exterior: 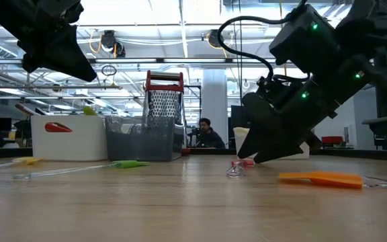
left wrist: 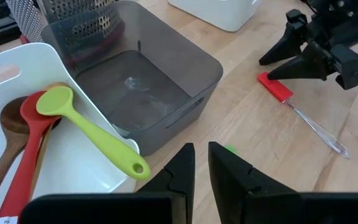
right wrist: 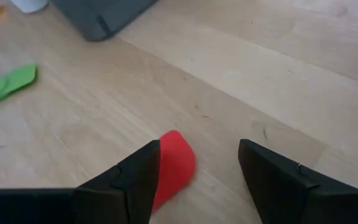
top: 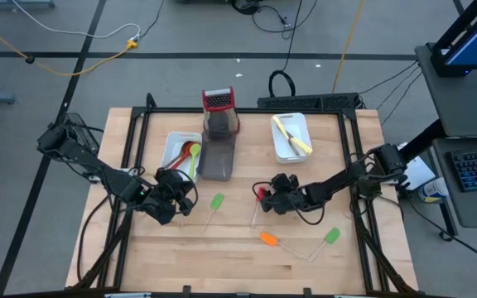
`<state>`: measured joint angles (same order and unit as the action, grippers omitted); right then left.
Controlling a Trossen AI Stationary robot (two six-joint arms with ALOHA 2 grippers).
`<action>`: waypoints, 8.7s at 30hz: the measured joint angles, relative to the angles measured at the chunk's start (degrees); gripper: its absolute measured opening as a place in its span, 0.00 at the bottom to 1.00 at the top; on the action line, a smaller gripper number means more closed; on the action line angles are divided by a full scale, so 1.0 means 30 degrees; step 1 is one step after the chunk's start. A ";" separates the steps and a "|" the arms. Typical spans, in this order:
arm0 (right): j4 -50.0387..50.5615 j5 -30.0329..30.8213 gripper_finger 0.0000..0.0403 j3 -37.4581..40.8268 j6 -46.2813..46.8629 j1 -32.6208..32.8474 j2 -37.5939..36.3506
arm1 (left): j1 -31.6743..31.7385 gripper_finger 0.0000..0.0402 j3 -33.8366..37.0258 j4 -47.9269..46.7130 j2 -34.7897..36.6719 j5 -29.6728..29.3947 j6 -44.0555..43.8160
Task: Pick & Place Kitchen Items
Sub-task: Put the red spatula into the black bin, then put the orange spatula into the black bin
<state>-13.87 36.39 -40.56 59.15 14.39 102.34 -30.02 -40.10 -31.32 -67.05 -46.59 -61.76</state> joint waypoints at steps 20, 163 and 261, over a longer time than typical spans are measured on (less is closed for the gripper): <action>-0.1366 -0.1124 0.38 0.0002 0.0920 0.1264 0.0578 | 0.0000 0.12 -0.0005 -0.0032 -0.0003 -0.0007 -0.0003; 0.0442 -0.7237 0.45 -0.8726 -2.1908 0.2414 0.0651 | -0.0769 0.12 -0.0012 0.8232 -0.6181 0.7434 0.1402; 0.5238 -0.6805 0.40 -0.1936 -0.6282 0.8123 -0.2022 | 0.0388 0.12 -0.0005 0.8536 -0.6652 0.7708 0.2164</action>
<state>1.85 15.97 -46.37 40.30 38.76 96.27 -28.86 -40.12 -5.72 -87.00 -23.46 -55.27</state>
